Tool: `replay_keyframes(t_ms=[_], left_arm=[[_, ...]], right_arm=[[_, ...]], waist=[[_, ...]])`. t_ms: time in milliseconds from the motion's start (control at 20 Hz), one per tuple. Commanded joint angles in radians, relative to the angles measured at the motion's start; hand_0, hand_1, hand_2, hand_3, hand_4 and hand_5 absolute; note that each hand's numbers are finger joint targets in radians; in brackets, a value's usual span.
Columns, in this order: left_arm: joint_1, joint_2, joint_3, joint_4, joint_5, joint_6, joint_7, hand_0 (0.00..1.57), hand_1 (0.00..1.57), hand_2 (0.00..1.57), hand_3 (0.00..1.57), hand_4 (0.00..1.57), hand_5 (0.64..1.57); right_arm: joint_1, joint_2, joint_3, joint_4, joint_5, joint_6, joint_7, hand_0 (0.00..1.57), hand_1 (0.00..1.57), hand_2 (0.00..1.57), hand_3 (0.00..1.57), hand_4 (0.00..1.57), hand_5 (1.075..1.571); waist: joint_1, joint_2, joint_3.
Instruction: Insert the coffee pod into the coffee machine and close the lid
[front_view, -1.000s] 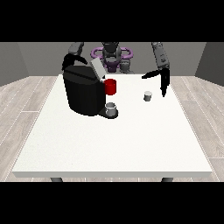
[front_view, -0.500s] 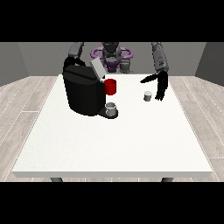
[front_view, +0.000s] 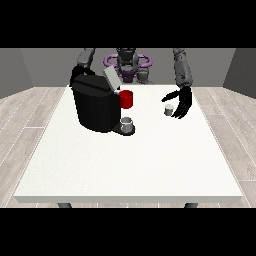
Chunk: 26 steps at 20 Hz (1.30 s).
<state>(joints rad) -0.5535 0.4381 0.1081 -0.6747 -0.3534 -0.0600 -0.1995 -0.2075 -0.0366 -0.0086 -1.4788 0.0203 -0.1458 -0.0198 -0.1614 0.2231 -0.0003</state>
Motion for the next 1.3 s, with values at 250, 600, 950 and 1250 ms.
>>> replay_keyframes(t_ms=[250, 600, 950, 1250], left_arm=[[-0.025, 0.004, -0.036, 0.091, -0.117, 0.117, -0.102, 0.67, 0.67, 0.81, 0.55, 0.0, 1.571], [-0.081, -0.002, -0.004, 0.151, -0.147, 0.218, -0.123, 0.82, 0.82, 0.97, 0.74, 0.39, 1.571], [-0.102, 0.042, -0.031, 0.184, -0.218, 0.242, -0.112, 0.97, 0.97, 1.05, 0.79, 0.32, 1.571], [-0.125, 0.038, -0.046, 0.169, -0.227, 0.159, -0.167, 1.32, 1.32, 1.43, 1.41, 0.55, 1.571]], right_arm=[[0.021, 0.035, 0.049, -0.02, 0.019, -0.06, 0.004, 0.0, 0.0, 0.0, 0.0, 0.49, 1.571], [-0.027, 0.024, 0.023, -0.041, 0.013, -0.032, 0.038, 0.0, 0.0, 0.0, 0.0, 0.51, 1.571], [-0.038, -0.043, -0.034, -0.041, -0.051, 0.044, 0.041, 0.0, 0.0, 0.0, 0.0, 0.43, 1.571], [-0.005, 0.017, -0.018, 0.025, -0.032, -0.011, 0.021, 0.0, 0.0, 0.0, 0.0, 0.43, 1.571]], waist=[[-0.006, 0.019, -0.0002], [-0.021, 0.039, -0.0004], [-0.042, 0.05, -0.0002], [0.002, -0.015, -0.0001]])
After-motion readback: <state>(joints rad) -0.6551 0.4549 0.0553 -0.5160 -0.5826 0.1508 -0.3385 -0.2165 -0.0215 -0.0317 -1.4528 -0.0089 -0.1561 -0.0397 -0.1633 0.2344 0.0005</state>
